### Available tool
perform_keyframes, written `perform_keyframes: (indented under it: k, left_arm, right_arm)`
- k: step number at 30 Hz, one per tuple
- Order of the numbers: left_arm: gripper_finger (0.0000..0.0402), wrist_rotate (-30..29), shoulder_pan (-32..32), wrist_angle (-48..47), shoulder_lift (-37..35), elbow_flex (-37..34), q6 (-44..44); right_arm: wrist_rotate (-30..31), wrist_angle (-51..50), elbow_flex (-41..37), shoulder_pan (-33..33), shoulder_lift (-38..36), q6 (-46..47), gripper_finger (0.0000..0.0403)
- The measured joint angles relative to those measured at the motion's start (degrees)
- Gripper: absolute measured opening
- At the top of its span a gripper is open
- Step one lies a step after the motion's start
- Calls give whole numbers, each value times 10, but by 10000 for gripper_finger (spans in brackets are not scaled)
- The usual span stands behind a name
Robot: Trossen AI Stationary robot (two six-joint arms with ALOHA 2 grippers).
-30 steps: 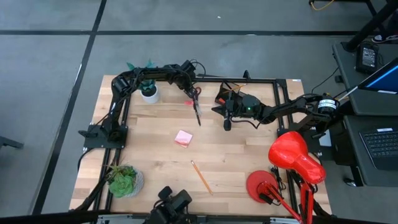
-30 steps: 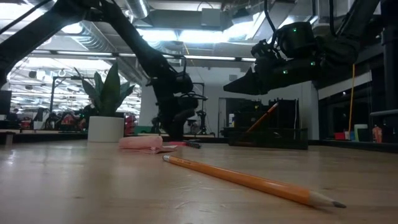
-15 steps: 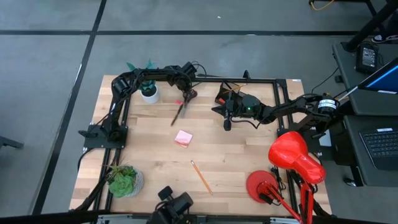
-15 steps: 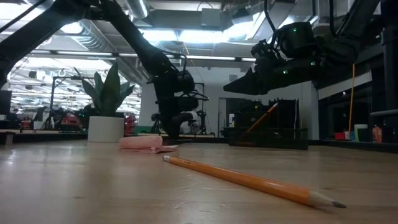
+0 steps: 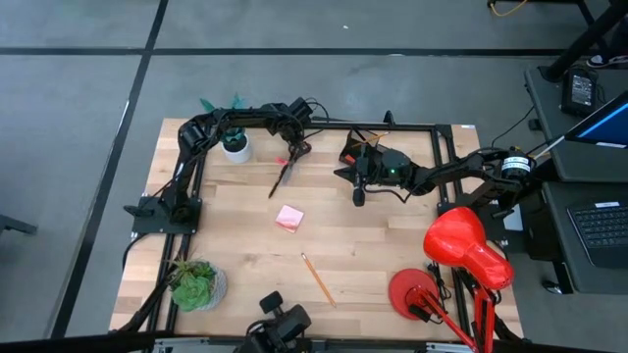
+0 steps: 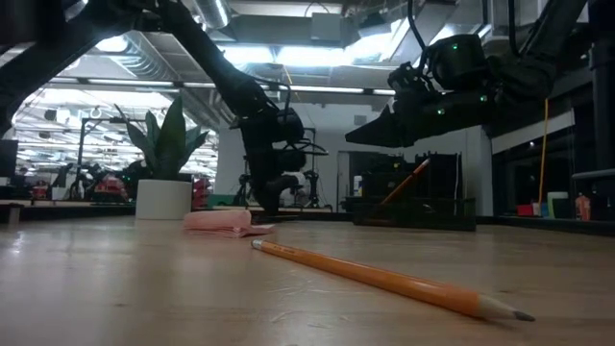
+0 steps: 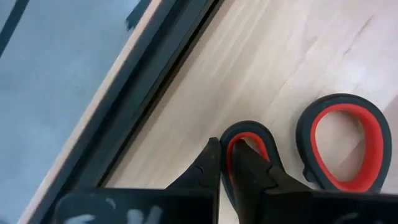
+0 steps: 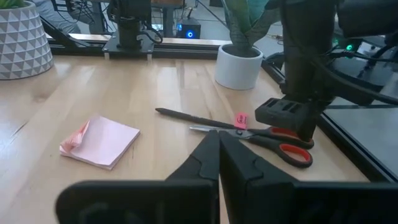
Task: Pick and place office supplies into organizer
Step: Put the black scissors into the black desk organizer
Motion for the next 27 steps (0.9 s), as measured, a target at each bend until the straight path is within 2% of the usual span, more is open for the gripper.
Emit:
perform_keyframes:
  k: [4, 12, 16, 21, 27]
  left_arm:
    - [8, 29, -3, 8, -41, 4, 21]
    - [8, 37, -18, 39, -139, 5, 37]
    - [8, 41, -41, 119, -184, -25, 62]
    - [8, 42, -73, 250, -236, -99, 88]
    - [8, 5, -104, 426, -263, -197, 99]
  right_arm:
    - [0, 0, 0, 0, 0, 13, 7]
    - [0, -1, 0, -1, 0, 29, 7]
    - [0, 11, 0, -1, 0, 30, 7]
    - [1, 46, 1, 6, 0, 29, 7]
    - [1, 86, 1, 7, 0, 27, 7]
